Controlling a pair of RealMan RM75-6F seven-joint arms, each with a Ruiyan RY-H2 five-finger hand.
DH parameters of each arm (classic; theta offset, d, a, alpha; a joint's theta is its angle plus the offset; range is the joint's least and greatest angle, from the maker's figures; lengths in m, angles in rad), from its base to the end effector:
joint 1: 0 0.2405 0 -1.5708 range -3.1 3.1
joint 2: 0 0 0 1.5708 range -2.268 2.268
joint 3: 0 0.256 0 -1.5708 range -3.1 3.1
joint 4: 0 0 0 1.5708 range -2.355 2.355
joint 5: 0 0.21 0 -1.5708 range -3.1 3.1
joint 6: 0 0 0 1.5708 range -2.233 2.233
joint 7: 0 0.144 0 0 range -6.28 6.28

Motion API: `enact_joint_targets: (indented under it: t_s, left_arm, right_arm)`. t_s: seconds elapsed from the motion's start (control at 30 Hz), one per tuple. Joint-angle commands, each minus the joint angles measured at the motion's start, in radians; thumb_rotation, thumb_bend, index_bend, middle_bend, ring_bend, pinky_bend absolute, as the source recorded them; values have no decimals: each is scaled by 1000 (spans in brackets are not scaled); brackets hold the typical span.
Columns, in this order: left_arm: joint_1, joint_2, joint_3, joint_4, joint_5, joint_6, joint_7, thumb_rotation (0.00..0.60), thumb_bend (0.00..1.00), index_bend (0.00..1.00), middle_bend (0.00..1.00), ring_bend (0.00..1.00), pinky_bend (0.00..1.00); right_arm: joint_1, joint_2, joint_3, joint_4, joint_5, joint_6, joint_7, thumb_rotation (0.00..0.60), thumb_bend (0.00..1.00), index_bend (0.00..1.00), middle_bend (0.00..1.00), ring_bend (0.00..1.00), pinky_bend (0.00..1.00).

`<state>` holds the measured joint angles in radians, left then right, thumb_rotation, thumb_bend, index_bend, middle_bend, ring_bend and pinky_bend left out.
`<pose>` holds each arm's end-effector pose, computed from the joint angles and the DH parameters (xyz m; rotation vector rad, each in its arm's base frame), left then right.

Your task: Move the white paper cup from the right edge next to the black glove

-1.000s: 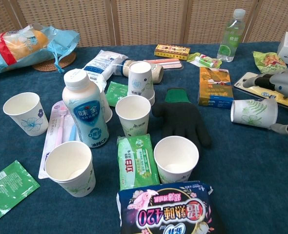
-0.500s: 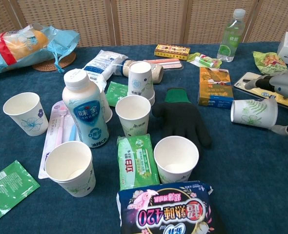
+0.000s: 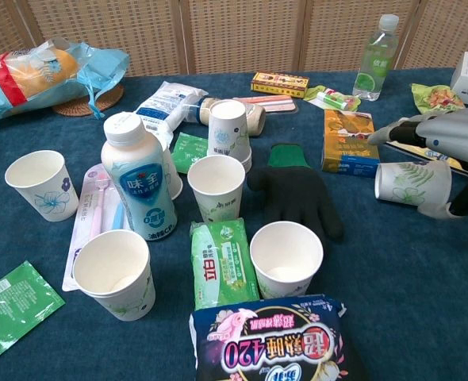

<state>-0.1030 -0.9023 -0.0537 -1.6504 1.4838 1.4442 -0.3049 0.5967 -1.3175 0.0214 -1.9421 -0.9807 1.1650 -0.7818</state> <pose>-0.3154 0.1878 0.2226 -1.3365 -1.0156 -0.9921 -0.1739 -0.2581 0.0333 1.8940 -0.8536 0.6094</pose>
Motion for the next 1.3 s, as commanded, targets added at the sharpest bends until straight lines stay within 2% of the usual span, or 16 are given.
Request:
enact_joint_targets:
  t_s: [0.03,0.17,0.3,0.87,1.3]
  left_arm:
    - [1,1,0,-3,-1,1,4,600,417,0,57,62,15]
    - [2,3,1,-10,-2,1,10,600,418,0,57,62,15]
    - [4,6,1,-19,-2,3,19,600,417,0,57,62,16]
    - [10,16,0,-29,-6,13,24,600,416,0,57,61,15]
    - [20,18,1,-20,-6,24,11,600,417,0,56,62,15]
  right_arm:
    - [7,47,-20,42,-132,-82,138,577,360,62,0,0,0]
    - [16,86,-23,73,-234,-137,266,577,360,69,0,0,0]
    - [17,103,-20,80,-248,-154,305,576,358,69,0,0,0]
    - [38,6,29,95,-67,-116,162,580,348,58,0,0,0]
    - [51,-38,26,150,1,-116,130,579,347,73,0,0,0]
